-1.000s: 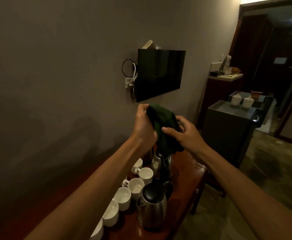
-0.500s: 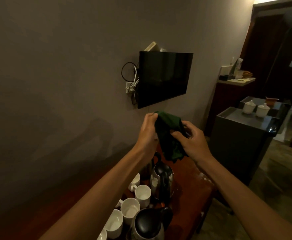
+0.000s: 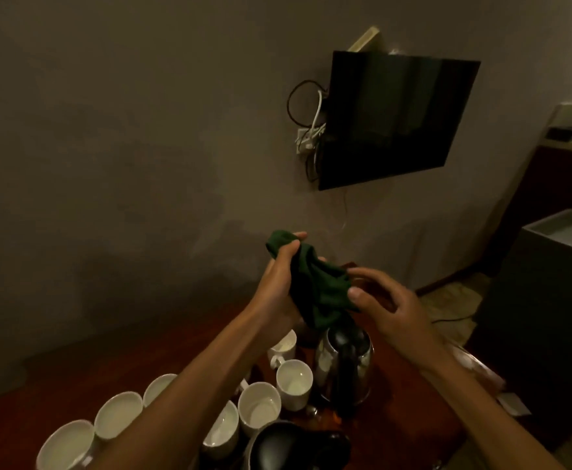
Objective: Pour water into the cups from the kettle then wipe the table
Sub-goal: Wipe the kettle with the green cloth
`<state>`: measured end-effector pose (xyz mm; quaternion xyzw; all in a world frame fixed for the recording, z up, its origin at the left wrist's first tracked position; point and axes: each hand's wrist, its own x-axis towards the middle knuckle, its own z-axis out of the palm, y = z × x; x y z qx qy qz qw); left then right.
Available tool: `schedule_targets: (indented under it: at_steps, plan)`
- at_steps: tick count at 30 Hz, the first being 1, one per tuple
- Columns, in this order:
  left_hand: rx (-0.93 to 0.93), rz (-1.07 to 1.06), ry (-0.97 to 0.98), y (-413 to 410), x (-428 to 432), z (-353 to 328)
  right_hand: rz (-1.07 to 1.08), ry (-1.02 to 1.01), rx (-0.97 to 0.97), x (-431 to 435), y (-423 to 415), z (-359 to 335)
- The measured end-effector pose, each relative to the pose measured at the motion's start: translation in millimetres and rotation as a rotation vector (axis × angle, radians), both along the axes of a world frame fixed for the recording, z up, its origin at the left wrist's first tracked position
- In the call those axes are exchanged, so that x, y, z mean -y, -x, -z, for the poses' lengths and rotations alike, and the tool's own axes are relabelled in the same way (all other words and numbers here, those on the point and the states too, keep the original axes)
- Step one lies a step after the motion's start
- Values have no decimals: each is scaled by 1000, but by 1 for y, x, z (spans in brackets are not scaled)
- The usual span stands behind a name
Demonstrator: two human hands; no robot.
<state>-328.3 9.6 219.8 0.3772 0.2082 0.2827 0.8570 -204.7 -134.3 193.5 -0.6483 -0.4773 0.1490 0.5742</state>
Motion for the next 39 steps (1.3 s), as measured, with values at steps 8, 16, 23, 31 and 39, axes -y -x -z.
schedule_targets:
  at_steps: [8,16,23,31,39]
  plan:
    - [22,-178,-142,-3,3,-2,-109,-66,-79,-25,4,12]
    - [68,-255,-212,32,21,71,-230,-103,95,-18,11,83]
    - [165,-369,-143,78,80,140,-345,-153,113,24,11,183]
    - [118,-519,-118,121,151,180,-420,69,-67,61,16,270]
    - [117,-541,-149,109,162,169,-418,18,-101,39,27,272]
